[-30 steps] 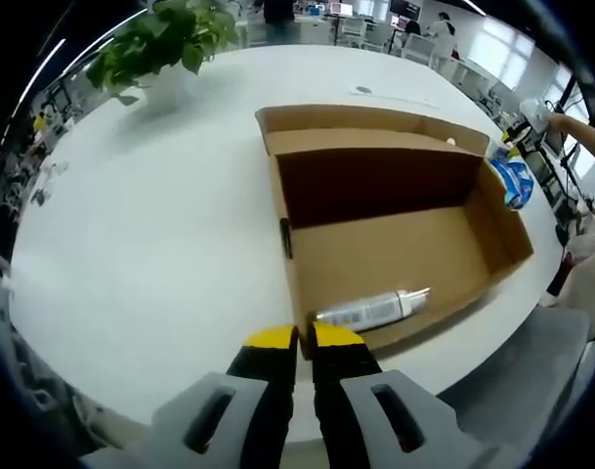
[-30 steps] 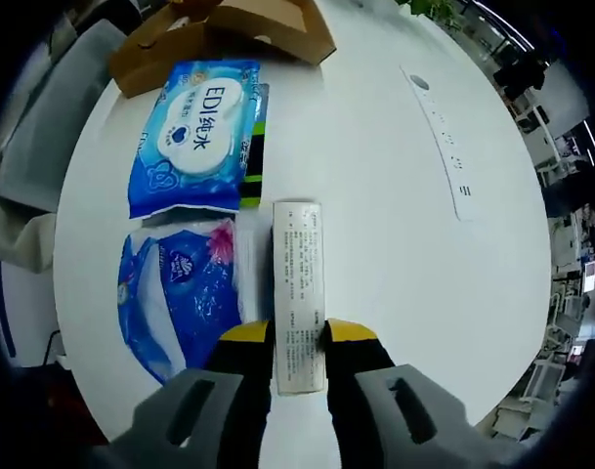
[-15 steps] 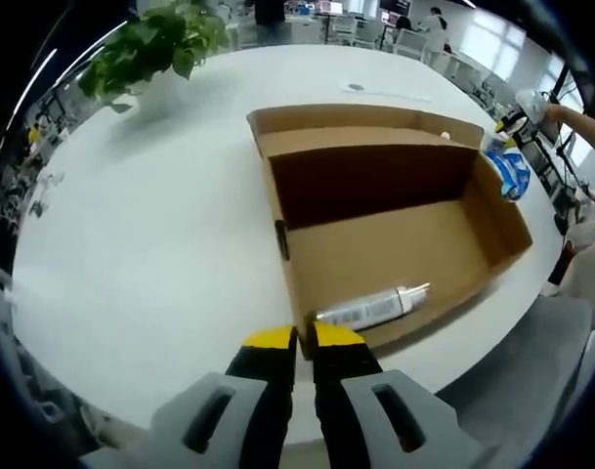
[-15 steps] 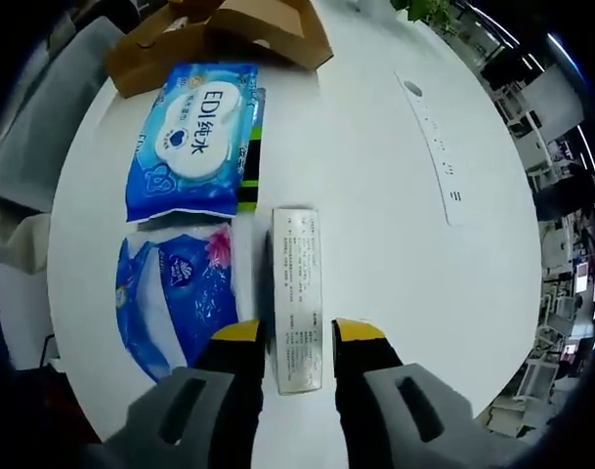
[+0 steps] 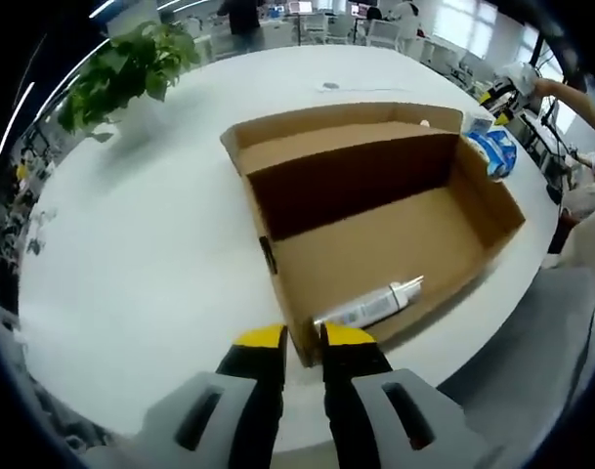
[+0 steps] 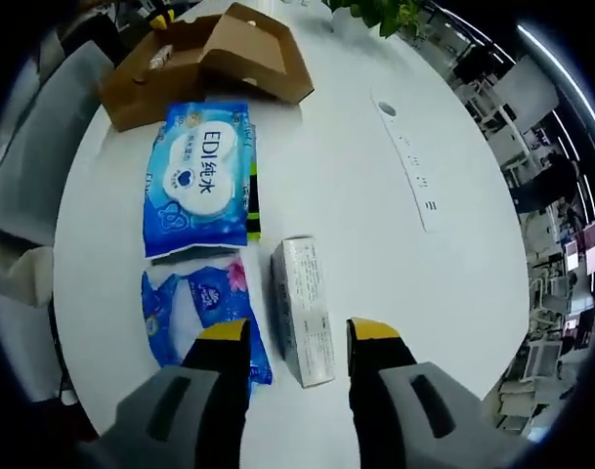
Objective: Operate the shoe box by opening the lid, removing the specified soft item, and placing it in the target area until the item is outside and the box remains undamaged.
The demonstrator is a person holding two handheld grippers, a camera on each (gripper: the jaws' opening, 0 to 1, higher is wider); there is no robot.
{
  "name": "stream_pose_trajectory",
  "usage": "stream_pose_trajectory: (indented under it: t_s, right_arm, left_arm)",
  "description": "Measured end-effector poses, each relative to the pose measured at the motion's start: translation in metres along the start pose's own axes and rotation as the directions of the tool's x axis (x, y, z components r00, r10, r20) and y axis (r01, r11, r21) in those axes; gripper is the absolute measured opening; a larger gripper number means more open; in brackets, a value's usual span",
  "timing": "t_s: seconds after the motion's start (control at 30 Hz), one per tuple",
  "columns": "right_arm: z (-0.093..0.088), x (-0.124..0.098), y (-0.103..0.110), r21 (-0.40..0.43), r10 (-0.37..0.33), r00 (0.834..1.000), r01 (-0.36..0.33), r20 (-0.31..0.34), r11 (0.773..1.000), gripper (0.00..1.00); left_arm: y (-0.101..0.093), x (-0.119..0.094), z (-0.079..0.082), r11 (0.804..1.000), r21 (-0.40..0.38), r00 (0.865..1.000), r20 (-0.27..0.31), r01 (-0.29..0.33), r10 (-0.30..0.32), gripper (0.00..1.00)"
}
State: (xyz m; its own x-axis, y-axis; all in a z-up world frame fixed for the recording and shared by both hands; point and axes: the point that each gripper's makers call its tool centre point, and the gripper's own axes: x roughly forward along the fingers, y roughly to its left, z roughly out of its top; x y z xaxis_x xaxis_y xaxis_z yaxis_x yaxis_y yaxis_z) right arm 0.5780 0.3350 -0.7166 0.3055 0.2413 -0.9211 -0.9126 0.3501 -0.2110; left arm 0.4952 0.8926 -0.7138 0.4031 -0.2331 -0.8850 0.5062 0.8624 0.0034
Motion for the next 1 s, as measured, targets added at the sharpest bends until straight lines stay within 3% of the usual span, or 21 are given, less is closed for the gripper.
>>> stream_pose_trajectory:
  t_s: [0.3,0.5,0.77,1.0]
  right_arm:
    - [0.019,-0.019,0.02,0.097,-0.046,0.996,0.038,0.079,0.995,0.46]
    - [0.034,-0.034,0.031,0.173,-0.105,0.984,0.08,0.141,0.982,0.55]
    - [0.056,-0.049,0.053,0.247,-0.147,0.97,0.097,0.194,0.964,0.67]
    - [0.069,-0.06,0.069,0.319,-0.184,0.949,0.098,0.254,0.943,0.76]
  left_arm:
    - [-0.002,-0.01,0.018,0.996,0.081,0.999,0.03,0.036,-0.039,0.14]
    - [-0.008,-0.013,0.027,0.984,0.162,0.997,0.027,0.07,-0.075,0.17]
    - [-0.019,-0.011,0.026,0.937,0.319,0.99,-0.044,0.141,-0.134,0.22]
    - [-0.02,-0.009,0.03,0.913,0.368,0.985,-0.063,0.174,-0.162,0.25]
